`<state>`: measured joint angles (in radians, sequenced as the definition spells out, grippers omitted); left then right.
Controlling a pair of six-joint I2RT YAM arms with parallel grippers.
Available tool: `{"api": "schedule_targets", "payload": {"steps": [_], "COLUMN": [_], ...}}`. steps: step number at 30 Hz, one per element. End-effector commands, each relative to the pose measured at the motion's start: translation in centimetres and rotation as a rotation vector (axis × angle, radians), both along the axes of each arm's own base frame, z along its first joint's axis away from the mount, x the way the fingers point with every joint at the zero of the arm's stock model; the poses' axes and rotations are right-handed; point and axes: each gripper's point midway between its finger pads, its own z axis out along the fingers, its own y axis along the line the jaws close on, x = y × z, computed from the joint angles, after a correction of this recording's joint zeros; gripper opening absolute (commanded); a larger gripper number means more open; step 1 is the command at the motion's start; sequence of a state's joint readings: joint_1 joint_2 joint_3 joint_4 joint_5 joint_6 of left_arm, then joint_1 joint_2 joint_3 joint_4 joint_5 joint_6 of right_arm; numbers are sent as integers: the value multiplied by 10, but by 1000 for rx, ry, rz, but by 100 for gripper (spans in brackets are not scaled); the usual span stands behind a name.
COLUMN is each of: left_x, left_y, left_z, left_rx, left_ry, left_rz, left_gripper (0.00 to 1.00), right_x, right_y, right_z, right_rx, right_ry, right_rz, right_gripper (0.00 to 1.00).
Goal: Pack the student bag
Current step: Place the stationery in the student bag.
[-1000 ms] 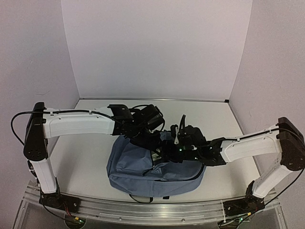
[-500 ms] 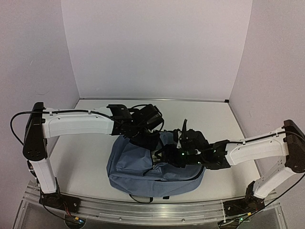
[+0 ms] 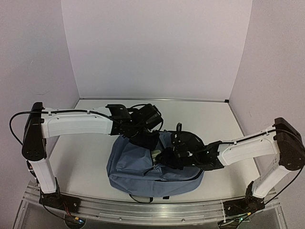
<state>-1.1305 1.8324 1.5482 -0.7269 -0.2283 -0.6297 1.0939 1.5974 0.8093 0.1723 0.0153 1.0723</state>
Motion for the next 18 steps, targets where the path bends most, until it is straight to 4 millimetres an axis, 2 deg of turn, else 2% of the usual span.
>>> {"api": "schedule_targets", "payload": {"steps": [1, 8, 14, 18], "left_x": [11, 10, 10, 11], "left_y": [-3, -7, -11, -8], "left_z": [32, 32, 30, 29], "left_rx": [-85, -89, -95, -90], "left_ry": [-55, -45, -33, -32], "left_rz": [15, 1, -2, 10], "left_gripper": [0, 0, 0, 0], "right_x": [18, 39, 49, 48], "right_y": [15, 38, 40, 35], "right_z": [8, 22, 26, 43], "right_rx": [-11, 22, 49, 66], "right_ry": [-75, -168, -229, -263], "right_rz": [-20, -35, -60, -52], "right_gripper": [25, 24, 24, 26]}}
